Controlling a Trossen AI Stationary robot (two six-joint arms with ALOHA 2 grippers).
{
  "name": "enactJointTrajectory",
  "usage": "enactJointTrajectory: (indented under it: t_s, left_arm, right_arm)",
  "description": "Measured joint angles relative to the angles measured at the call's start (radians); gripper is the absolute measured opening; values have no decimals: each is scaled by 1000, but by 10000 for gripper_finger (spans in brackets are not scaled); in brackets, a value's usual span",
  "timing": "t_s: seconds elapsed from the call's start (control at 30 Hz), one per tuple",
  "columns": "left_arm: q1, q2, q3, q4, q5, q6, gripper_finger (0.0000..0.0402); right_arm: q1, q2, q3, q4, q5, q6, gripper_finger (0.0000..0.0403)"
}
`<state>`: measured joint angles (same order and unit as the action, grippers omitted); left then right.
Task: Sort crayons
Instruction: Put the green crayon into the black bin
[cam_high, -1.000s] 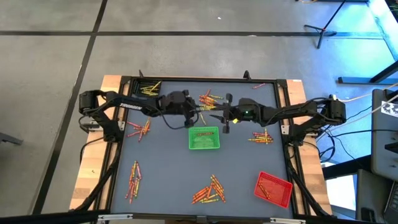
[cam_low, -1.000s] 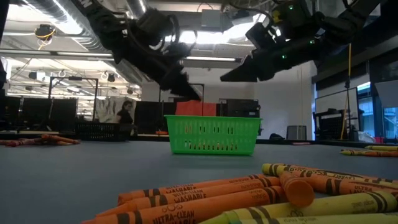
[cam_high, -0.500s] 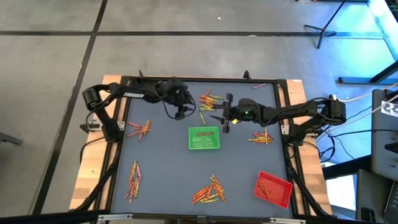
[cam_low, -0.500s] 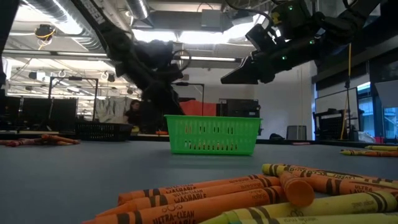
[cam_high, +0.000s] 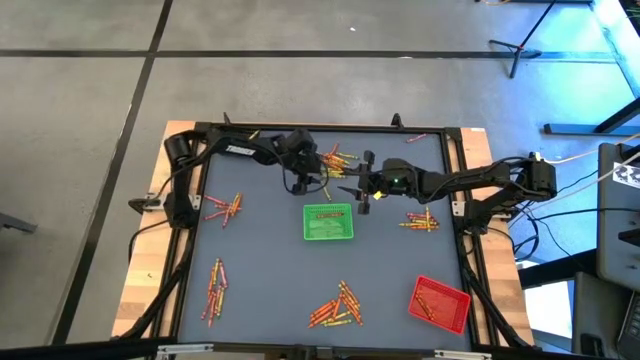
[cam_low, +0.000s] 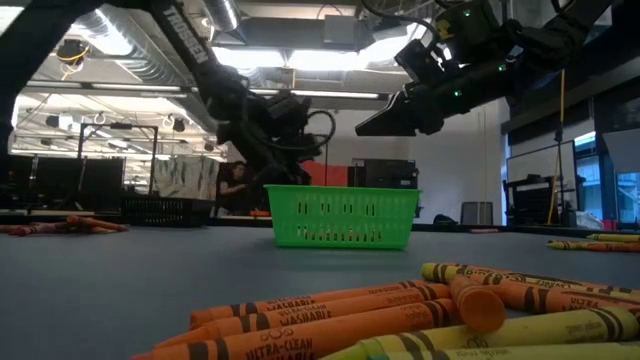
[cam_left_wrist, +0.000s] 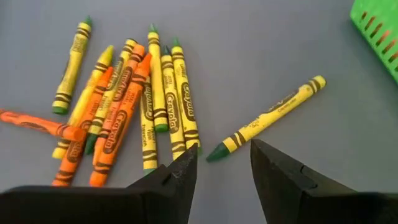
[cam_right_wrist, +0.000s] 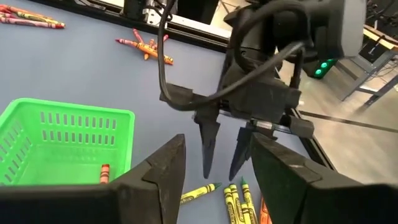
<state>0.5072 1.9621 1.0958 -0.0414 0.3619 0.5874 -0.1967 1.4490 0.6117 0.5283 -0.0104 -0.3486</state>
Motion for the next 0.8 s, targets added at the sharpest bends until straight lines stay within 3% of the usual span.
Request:
enactJointTrajectory:
  t_s: [0.8]
  left_arm:
    - [0,36,40,-56,26,126,133]
  right_arm:
    - [0,0,0,-7,0,-1,177]
